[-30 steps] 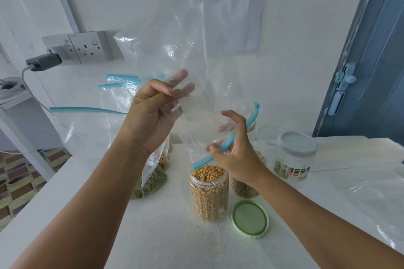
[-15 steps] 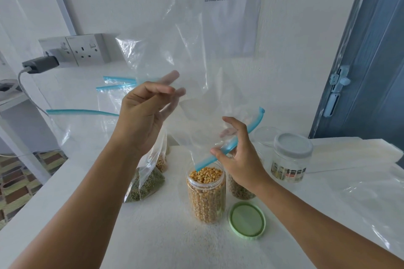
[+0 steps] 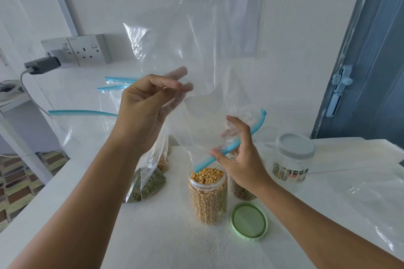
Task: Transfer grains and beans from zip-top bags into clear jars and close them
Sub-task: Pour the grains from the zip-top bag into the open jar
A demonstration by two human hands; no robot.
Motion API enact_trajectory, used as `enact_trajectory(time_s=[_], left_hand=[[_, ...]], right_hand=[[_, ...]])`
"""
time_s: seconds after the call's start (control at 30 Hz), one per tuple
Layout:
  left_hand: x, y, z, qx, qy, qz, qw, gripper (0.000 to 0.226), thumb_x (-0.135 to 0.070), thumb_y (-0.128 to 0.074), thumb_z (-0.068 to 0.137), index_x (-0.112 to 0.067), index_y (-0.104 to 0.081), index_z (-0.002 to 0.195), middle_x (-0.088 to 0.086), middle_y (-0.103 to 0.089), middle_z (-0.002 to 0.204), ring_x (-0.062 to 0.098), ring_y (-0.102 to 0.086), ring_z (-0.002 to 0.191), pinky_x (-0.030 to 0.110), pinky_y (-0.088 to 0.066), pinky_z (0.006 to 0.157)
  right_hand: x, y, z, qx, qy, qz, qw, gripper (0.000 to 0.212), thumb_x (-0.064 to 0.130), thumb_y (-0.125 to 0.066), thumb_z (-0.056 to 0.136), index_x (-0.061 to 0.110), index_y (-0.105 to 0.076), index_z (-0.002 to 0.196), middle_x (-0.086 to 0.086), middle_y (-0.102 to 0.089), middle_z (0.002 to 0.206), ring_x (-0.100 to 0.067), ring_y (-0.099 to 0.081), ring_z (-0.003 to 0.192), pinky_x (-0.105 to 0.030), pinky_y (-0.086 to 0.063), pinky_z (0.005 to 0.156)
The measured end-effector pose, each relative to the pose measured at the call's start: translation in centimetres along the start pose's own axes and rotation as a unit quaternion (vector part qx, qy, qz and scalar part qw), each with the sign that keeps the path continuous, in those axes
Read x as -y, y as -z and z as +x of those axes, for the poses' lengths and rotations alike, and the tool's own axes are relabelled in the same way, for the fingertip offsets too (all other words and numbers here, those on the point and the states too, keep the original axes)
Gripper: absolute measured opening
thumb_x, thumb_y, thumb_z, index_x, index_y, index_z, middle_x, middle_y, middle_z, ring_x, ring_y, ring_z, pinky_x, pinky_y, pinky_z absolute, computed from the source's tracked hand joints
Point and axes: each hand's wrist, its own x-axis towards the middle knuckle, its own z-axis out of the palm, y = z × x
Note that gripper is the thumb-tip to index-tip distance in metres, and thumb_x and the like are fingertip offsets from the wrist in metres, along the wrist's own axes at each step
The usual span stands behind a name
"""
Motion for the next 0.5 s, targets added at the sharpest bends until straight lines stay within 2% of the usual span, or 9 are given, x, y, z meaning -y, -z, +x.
enact_trajectory(time_s=[0.1, 0.2, 0.33, 0.5], left_hand=[[0.08, -0.15, 0.18, -0.02, -0.007, 0.006, 1.0, 0.028, 0.001, -0.069, 0.085, -0.021, -0.079, 0.071, 0.006, -0.079, 0.106, 0.026, -0.077, 0.094, 0.034, -0.057, 0.092], [0.54, 0.08, 0.62, -0.044, -0.014, 0.012, 0.999, 0.043, 0.011, -0.064, 0.091, -0.022, -0.079, 0.067, 0.002, -0.079, 0.098, 0.02, -0.076, 0.088, 0.032, -0.057, 0.091], [0.54, -0.07, 0.66, -0.047, -0.027, 0.016, 0.998, 0.05, 0.013, -0.06, 0.095, -0.023, -0.079, 0.066, 0.0, -0.078, 0.097, 0.018, -0.075, 0.087, 0.031, -0.056, 0.092], [0.75, -0.04, 0.63, -0.032, -0.033, 0.026, 0.999, 0.048, 0.014, -0.06, 0.094, -0.022, -0.079, 0.069, 0.002, -0.078, 0.103, 0.022, -0.075, 0.092, 0.037, -0.056, 0.099]], right_hand=[[-0.13, -0.1, 0.05, -0.001, 0.005, -0.004, 1.0, 0.087, 0.015, -0.083, 0.087, 0.047, -0.032, 0.149, 0.007, -0.059, 0.117, -0.015, -0.062, 0.115, -0.027, -0.06, 0.091], [0.13, -0.23, 0.39, -0.002, 0.013, -0.017, 1.0, 0.081, 0.014, -0.081, 0.089, 0.044, -0.036, 0.149, 0.005, -0.059, 0.117, -0.014, -0.061, 0.117, -0.027, -0.06, 0.092], [0.37, -0.23, 0.41, -0.008, 0.028, -0.035, 0.999, 0.071, 0.014, -0.079, 0.091, 0.034, -0.042, 0.149, 0.003, -0.059, 0.118, -0.014, -0.059, 0.116, -0.024, -0.059, 0.092], [0.31, -0.33, 0.14, 0.01, 0.006, -0.019, 1.0, 0.073, 0.016, -0.079, 0.092, 0.039, -0.039, 0.149, 0.007, -0.057, 0.118, -0.012, -0.06, 0.115, -0.021, -0.056, 0.091]])
